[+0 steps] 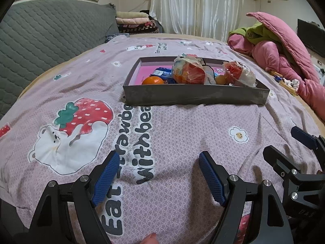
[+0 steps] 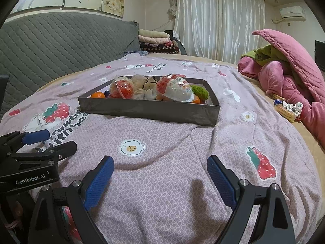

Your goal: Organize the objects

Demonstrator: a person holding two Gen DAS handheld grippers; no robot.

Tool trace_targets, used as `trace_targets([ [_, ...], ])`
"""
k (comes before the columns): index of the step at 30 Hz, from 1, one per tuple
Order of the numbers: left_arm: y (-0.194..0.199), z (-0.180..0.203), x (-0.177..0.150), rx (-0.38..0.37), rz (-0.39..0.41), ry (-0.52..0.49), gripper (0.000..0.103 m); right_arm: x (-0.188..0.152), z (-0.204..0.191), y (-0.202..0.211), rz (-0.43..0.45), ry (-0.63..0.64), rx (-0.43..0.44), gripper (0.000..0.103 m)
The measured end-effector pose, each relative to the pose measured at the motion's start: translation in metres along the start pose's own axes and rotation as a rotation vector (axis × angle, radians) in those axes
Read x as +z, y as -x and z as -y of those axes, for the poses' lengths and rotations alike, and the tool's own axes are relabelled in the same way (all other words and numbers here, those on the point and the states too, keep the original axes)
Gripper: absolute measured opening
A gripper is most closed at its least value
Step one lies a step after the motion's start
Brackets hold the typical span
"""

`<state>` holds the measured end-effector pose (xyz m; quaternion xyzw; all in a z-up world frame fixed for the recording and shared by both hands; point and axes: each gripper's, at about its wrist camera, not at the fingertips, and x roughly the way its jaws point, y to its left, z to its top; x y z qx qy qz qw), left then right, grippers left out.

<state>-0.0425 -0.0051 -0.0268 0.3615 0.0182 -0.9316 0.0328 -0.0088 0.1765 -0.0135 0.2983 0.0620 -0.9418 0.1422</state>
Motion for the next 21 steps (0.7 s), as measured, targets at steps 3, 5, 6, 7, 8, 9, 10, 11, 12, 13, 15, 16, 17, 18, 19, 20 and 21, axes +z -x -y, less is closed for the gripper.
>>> trace_targets([
  [3,-0.0002,0.0000,-0.0001,0.001,-0.001,-0.002,0.081,-0.0008,-0.0007,-0.0006,-0.003,0.002,-0.001,0.093],
  [5,-0.0003,0.0001,0.0000,0.001,-0.002,-0.003,0.081,-0.0012,-0.0007,-0.0008,-0.004,0.003,0.000,0.093],
  [6,-0.0002,0.0000,0.0000,0.001,-0.002,-0.002,0.081,-0.0014,-0.0008,-0.0007,-0.003,0.004,-0.001,0.093],
  [7,-0.0004,0.0004,0.0000,0.001,-0.001,-0.003,0.081,-0.0016,-0.0006,-0.0010,-0.004,0.003,0.001,0.093],
  [8,-0.0003,0.0007,-0.0001,0.002,0.001,-0.005,0.081,-0.0015,-0.0006,-0.0012,-0.005,0.002,0.001,0.093],
  [9,-0.0005,0.0009,-0.0001,0.002,0.002,-0.006,0.081,-0.0017,-0.0004,-0.0011,-0.004,0.003,0.000,0.093],
  [10,-0.0008,0.0010,-0.0002,0.002,0.000,-0.007,0.081,-0.0015,-0.0001,-0.0012,-0.004,0.003,-0.001,0.093],
  [11,-0.0012,0.0008,-0.0003,0.002,0.000,-0.005,0.081,-0.0017,0.0002,-0.0012,-0.004,0.002,-0.002,0.093],
  [12,-0.0011,0.0006,-0.0002,0.002,-0.001,-0.005,0.081,-0.0018,0.0006,-0.0011,-0.003,0.000,-0.002,0.093],
  [13,-0.0009,0.0006,-0.0002,0.002,-0.001,-0.005,0.081,-0.0019,0.0009,-0.0012,-0.004,-0.001,-0.001,0.093],
  [15,-0.0003,0.0001,0.0000,0.004,0.002,-0.001,0.081,-0.0022,0.0009,-0.0012,-0.006,-0.002,0.001,0.093],
  [16,0.0000,-0.0003,-0.0001,0.003,0.001,0.001,0.081,-0.0021,0.0008,-0.0018,-0.007,-0.001,0.002,0.093],
  [17,0.0002,-0.0008,0.0001,0.001,0.001,0.004,0.081,-0.0023,0.0007,-0.0018,-0.007,0.001,0.000,0.093],
  [18,0.0005,-0.0009,0.0003,-0.001,0.003,0.003,0.081,-0.0022,0.0004,-0.0019,-0.008,0.003,0.000,0.093],
  [19,0.0006,-0.0010,0.0006,-0.002,0.004,0.004,0.081,-0.0021,0.0003,-0.0020,-0.007,0.004,0.001,0.093],
  [20,0.0009,-0.0013,0.0006,-0.005,0.005,0.006,0.081,-0.0021,0.0002,-0.0019,-0.007,0.005,0.000,0.093],
  [21,0.0008,-0.0013,0.0007,-0.008,0.005,0.007,0.081,-0.0021,0.0003,-0.0020,-0.007,0.005,0.000,0.093],
])
